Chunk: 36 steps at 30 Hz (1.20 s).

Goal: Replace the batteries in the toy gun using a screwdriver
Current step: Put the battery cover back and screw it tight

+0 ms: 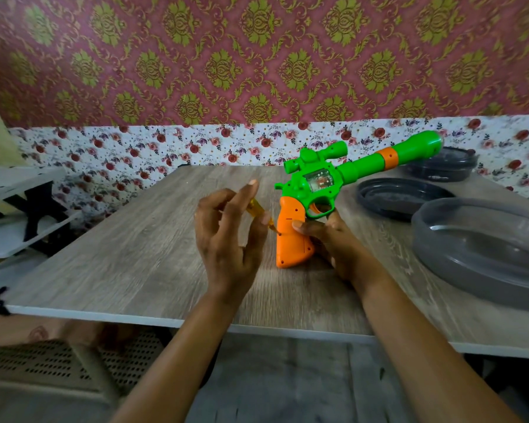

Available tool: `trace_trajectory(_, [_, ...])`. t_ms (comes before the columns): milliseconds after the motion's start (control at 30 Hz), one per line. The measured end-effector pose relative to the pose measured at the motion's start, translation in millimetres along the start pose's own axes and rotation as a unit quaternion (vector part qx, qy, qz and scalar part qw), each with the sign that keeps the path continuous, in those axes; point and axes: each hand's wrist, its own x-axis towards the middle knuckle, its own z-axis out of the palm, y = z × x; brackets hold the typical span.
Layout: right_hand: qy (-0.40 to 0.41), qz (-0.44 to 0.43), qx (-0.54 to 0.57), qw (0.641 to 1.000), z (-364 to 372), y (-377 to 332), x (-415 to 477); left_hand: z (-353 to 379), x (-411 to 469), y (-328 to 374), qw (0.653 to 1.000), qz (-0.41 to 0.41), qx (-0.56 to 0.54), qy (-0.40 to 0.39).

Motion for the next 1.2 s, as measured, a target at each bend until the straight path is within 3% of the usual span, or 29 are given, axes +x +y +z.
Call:
trace_trajectory(367, [0.001, 0.001, 0.000, 1.000, 0.6, 0.7, 1.5, 2.4, -0.1, 1.6, 1.000, -0.013, 0.010, -0.025])
trace_trajectory(700, [-0.003, -0.001, -0.002, 1.000, 1.5, -2.0, -2.7, 2.8, -1.8, -2.9, 1.000, 0.009, -0.009, 0.014])
trace_trajectory(867, [0.001, -0.003, 0.005, 1.000, 1.5, -1.1, -1.8, 2.7, -0.8, 2.8, 1.000, -0.026, -0.007, 0.000])
trace_trajectory(1200, [-0.003, -0.002, 0.006, 1.000, 0.5, 0.7, 1.2, 2.9, -0.6, -1.5, 1.000, 0.008, -0.014, -0.007])
